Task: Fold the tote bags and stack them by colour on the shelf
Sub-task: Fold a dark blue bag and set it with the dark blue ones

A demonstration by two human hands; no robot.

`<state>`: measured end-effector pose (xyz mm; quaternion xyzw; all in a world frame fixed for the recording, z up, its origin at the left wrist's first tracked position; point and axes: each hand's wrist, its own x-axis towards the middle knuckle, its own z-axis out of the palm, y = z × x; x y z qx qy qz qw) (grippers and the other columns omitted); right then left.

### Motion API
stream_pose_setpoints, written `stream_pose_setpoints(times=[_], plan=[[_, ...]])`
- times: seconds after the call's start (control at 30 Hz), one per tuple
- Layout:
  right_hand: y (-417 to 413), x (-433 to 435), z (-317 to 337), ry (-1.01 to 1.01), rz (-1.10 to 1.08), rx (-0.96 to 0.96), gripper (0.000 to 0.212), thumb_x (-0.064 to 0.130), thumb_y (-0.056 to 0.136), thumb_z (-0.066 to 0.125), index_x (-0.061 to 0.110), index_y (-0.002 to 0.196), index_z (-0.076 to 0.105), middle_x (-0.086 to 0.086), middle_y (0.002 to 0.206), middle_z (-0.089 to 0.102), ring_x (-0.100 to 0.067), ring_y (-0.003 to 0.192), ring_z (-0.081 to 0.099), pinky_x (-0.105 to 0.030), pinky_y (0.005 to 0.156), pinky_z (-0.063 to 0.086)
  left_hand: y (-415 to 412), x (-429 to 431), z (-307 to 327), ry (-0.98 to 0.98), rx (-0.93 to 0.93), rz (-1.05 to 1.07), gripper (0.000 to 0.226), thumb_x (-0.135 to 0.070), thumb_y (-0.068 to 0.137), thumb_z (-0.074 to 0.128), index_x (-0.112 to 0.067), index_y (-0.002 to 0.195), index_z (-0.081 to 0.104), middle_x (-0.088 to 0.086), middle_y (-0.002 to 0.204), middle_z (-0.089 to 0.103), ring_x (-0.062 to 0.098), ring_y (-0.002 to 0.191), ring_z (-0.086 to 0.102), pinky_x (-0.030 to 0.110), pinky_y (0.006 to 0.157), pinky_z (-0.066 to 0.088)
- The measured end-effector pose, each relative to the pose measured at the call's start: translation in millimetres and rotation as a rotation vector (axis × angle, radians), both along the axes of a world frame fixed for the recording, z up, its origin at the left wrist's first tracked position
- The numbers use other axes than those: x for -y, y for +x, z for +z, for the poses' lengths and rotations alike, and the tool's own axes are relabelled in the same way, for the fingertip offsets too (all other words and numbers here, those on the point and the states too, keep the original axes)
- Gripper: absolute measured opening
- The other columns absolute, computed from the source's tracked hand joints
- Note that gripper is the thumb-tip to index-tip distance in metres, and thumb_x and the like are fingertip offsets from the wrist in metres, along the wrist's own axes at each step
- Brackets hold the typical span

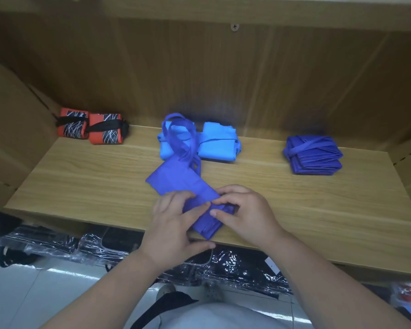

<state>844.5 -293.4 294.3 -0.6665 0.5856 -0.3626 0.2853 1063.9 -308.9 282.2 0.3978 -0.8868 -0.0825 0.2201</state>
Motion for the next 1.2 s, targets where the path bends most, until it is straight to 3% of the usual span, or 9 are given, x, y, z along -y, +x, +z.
stream_pose_setpoints(times=[0.2, 0.47, 0.57, 0.7, 0.8, 0.87, 0.97, 1.1, 1.2], plan=[[22, -14, 3, 0.142, 0.21, 0.051, 0.043, 0.051, 0.086, 0.063, 0.019, 0.11, 0.078, 0.026, 0.135, 0.052, -0.011, 0.078, 0.066, -0.028, 0.081, 0.054, 32, -6, -10, 0.106, -0.207, -0.016, 0.06, -0.049, 0.079, 0.074, -0.023, 0.129, 0.053, 0.002, 0.125, 0.066, 0.02, 0.122, 0.059, 0.042, 0.114, 0.037], [14, 0, 38, -0.185, 0.391, -0.342, 0.07, 0.086, 0.067, 0.061, 0.027, 0.102, 0.073, 0.009, 0.143, 0.055, -0.015, 0.149, 0.03, -0.044, 0.12, 0.023, 36, -4, 27, 0.319, -0.185, 0.091, 0.046, -0.06, 0.088, 0.048, -0.017, 0.105, 0.052, -0.01, 0.09, 0.058, 0.015, 0.085, 0.052, 0.019, 0.071, 0.034], [13, 10, 46, -0.265, 0.424, -0.552, 0.064, 0.081, 0.079, 0.054, 0.025, 0.104, 0.071, 0.006, 0.147, 0.055, -0.019, 0.155, 0.018, -0.049, 0.126, 0.001, 36, -4, 31, 0.376, -0.208, 0.117, 0.035, -0.062, 0.089, 0.042, -0.027, 0.095, 0.044, -0.013, 0.08, 0.055, 0.015, 0.079, 0.05, 0.028, 0.067, 0.031], [14, 22, 49, -0.254, 0.403, -0.602, 0.063, 0.071, 0.095, 0.034, 0.018, 0.105, 0.067, -0.003, 0.125, 0.07, -0.026, 0.146, 0.04, -0.043, 0.126, -0.008, 32, -1, 38, 0.59, -0.403, 0.152, 0.031, -0.058, 0.091, 0.05, -0.028, 0.09, 0.052, -0.009, 0.071, 0.061, 0.011, 0.067, 0.054, 0.033, 0.065, 0.043], [16, 27, 42, -0.173, 0.343, -0.539, 0.06, 0.073, 0.095, 0.029, 0.02, 0.095, 0.058, -0.002, 0.082, 0.07, -0.027, 0.101, 0.066, -0.043, 0.126, 0.014, 27, 7, 39, 0.632, -0.531, 0.223, 0.031, -0.058, 0.087, 0.054, -0.029, 0.095, 0.055, -0.013, 0.075, 0.061, 0.01, 0.07, 0.055, 0.034, 0.069, 0.045], [19, 29, 36, -0.106, 0.261, -0.475, 0.051, 0.074, 0.092, 0.032, 0.026, 0.085, 0.048, 0.006, 0.067, 0.057, -0.024, 0.082, 0.053, -0.048, 0.097, 0.046, 23, 14, 39, 0.603, -0.554, 0.281, 0.031, -0.058, 0.086, 0.054, -0.029, 0.097, 0.057, -0.01, 0.077, 0.063, 0.014, 0.073, 0.057, 0.037, 0.071, 0.048], [24, 32, 30, -0.043, 0.121, -0.378, 0.051, 0.071, 0.088, 0.041, 0.022, 0.081, 0.05, 0.006, 0.066, 0.053, -0.019, 0.073, 0.049, -0.039, 0.07, 0.046, 16, 22, 35, 0.525, -0.526, 0.361, 0.028, -0.049, 0.089, 0.055, -0.023, 0.093, 0.062, -0.004, 0.081, 0.064, 0.017, 0.079, 0.058, 0.039, 0.074, 0.049], [25, 34, 22, 0.007, 0.059, -0.209, 0.028, 0.048, 0.085, 0.074, 0.027, 0.102, 0.064, 0.014, 0.092, 0.067, -0.003, 0.086, 0.062, -0.024, 0.078, 0.047, 12, 31, 27, 0.401, -0.318, 0.445, 0.051, -0.064, 0.084, 0.044, -0.02, 0.093, 0.069, -0.005, 0.095, 0.057, 0.016, 0.088, 0.058, 0.037, 0.083, 0.048], [25, 35, 13, -0.045, 0.056, -0.18, 0.025, 0.042, 0.086, 0.076, 0.028, 0.105, 0.07, 0.016, 0.096, 0.065, -0.001, 0.088, 0.061, -0.021, 0.078, 0.047, 10, 35, 24, 0.401, -0.31, 0.449, 0.048, -0.059, 0.086, 0.049, -0.02, 0.102, 0.071, -0.005, 0.104, 0.056, 0.015, 0.097, 0.058, 0.036, 0.091, 0.047]])
